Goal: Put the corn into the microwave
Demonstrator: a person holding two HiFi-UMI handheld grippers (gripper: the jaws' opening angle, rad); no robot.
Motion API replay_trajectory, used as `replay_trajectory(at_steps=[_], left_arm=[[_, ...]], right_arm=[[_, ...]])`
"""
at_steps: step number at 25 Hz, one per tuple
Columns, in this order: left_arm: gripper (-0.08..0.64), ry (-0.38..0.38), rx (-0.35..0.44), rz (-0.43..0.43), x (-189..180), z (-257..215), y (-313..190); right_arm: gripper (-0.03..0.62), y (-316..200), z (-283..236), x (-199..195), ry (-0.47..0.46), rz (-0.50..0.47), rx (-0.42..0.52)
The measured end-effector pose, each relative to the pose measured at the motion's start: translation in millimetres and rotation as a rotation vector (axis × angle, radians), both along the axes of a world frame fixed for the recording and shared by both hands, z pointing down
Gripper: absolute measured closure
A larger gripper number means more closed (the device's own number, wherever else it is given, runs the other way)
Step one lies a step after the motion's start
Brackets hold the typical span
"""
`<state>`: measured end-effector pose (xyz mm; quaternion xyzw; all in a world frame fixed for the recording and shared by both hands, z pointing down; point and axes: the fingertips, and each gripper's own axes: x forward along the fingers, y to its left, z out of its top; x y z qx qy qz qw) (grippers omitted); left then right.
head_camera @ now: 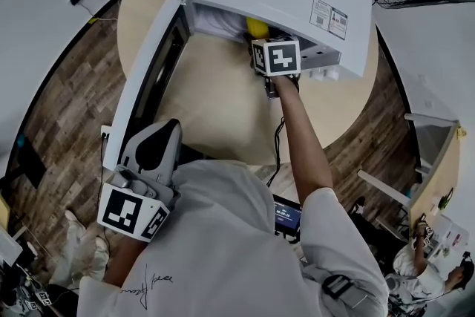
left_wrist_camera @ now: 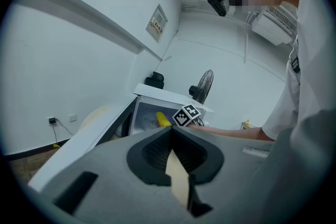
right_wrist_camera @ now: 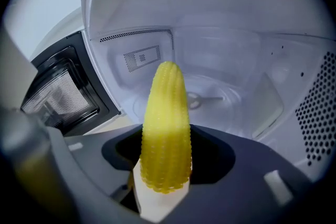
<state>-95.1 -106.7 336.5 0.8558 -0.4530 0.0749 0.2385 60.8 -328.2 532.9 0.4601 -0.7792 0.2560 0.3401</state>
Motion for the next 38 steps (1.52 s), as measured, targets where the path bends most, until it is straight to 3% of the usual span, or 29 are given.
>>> replay_trajectory(at_steps=[9, 38], left_arm=[[0.568, 0.034, -0.029, -0.017, -3, 5, -7], [0.568, -0.01, -0.07, -0.017, -12, 16, -10]], right_arm=[[0.333, -9, 4, -1, 0.013, 0.004, 0.029], [0.333, -44, 10, -1, 0.01, 0.157, 0.242]])
